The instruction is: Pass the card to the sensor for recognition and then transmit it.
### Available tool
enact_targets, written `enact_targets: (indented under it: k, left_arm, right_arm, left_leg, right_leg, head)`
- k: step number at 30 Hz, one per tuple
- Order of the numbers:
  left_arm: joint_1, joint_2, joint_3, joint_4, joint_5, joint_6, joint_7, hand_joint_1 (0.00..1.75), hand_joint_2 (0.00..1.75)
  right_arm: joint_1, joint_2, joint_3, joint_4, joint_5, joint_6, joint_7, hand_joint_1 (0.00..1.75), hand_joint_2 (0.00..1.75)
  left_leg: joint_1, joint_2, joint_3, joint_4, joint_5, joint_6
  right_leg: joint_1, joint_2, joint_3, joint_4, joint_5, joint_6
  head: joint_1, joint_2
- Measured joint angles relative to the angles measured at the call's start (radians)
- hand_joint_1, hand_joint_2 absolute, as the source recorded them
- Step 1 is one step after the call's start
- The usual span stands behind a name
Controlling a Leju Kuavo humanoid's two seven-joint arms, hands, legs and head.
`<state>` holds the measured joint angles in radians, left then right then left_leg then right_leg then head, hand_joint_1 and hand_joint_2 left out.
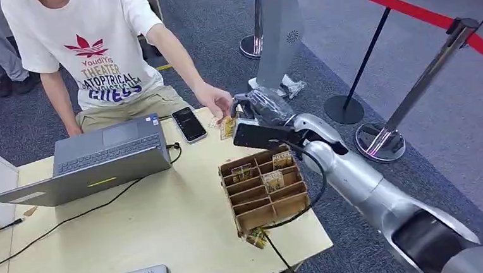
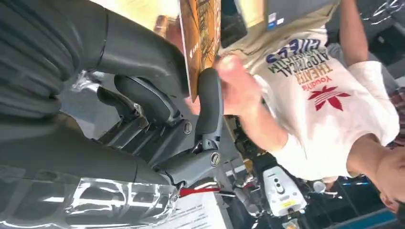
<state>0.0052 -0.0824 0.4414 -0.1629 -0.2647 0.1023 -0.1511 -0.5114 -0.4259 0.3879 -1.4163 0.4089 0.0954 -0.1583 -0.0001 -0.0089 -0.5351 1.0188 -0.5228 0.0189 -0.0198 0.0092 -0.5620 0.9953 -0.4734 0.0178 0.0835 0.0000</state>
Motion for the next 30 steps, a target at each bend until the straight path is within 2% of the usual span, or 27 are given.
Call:
enact_targets:
  k: [4,8,9,10,11,12,13,30]
  left_arm:
    - [-0.005,0.0,-0.002,0.0,-0.009,0.0,0.0,0.0,0.0]
    - [-0.008,0.001,-0.004,0.0,-0.019,0.0,0.003,0.0,0.0]
    - [-0.008,0.002,-0.004,0.0,-0.02,0.0,0.003,0.0,0.0]
    - [-0.008,0.002,-0.004,0.0,-0.021,0.0,0.003,0.0,0.0]
    - [-0.008,0.002,-0.004,0.0,-0.021,0.002,0.004,0.0,0.0]
    - [-0.008,0.002,-0.004,0.0,-0.021,0.003,0.005,0.0,0.0]
    - [-0.008,0.003,-0.004,0.0,-0.02,0.003,0.006,0.0,0.0]
    - [-0.006,0.005,-0.001,0.0,0.005,0.021,0.005,0.0,0.0]
  right_arm:
    - [-0.039,0.043,0.019,0.055,0.0,-0.007,-0.003,1.75,1.75]
    - [-0.04,0.062,0.03,0.079,0.0,-0.016,-0.003,1.75,1.75]
    - [-0.039,0.065,0.031,0.083,0.0,-0.016,-0.003,1.68,1.75]
    - [-0.039,0.068,0.031,0.086,0.0,-0.016,-0.003,1.41,1.75]
    - [-0.038,0.072,0.031,0.09,0.0,-0.017,-0.003,0.93,1.75]
    - [-0.037,0.076,0.032,0.094,0.0,-0.018,-0.002,0.05,1.75]
    - [-0.035,0.079,0.033,0.096,0.0,-0.018,-0.002,0.0,1.75]
    - [-0.009,0.141,0.059,0.138,0.021,-0.034,0.023,0.0,1.75]
  left_leg:
    - [0.0,-0.001,0.0,0.0,0.0,0.0]
    - [0.0,-0.001,0.0,0.0,0.0,0.0]
    - [0.0,-0.001,0.0,0.0,0.0,0.0]
    - [0.0,-0.001,0.0,0.0,0.0,0.0]
    - [0.0,-0.001,0.0,0.0,0.0,0.0]
    - [0.0,-0.001,0.0,0.0,0.0,0.0]
    - [0.0,-0.001,0.0,0.0,0.0,0.0]
    - [0.0,-0.001,-0.001,0.0,0.0,0.0]
  right_leg:
    - [0.0,-0.001,0.0,0.0,0.0,0.0]
    - [0.0,-0.001,0.0,0.0,0.0,0.0]
    - [0.0,-0.001,0.0,0.0,0.0,0.0]
    - [0.0,-0.001,0.0,0.0,0.0,0.0]
    - [0.0,-0.001,0.0,0.0,0.0,0.0]
    - [0.0,-0.001,0.0,0.0,0.0,0.0]
    - [0.0,-0.001,0.0,0.0,0.0,0.0]
    - [0.0,-0.001,0.0,0.0,0.0,0.0]
  head:
    - [0.0,0.0]
    - [0.0,0.0]
    - [0.0,0.0]
    - [0.0,0.0]
    - [0.0,0.0]
    - [0.0,0.0]
    - [0.0,0.0]
    - [0.0,0.0]
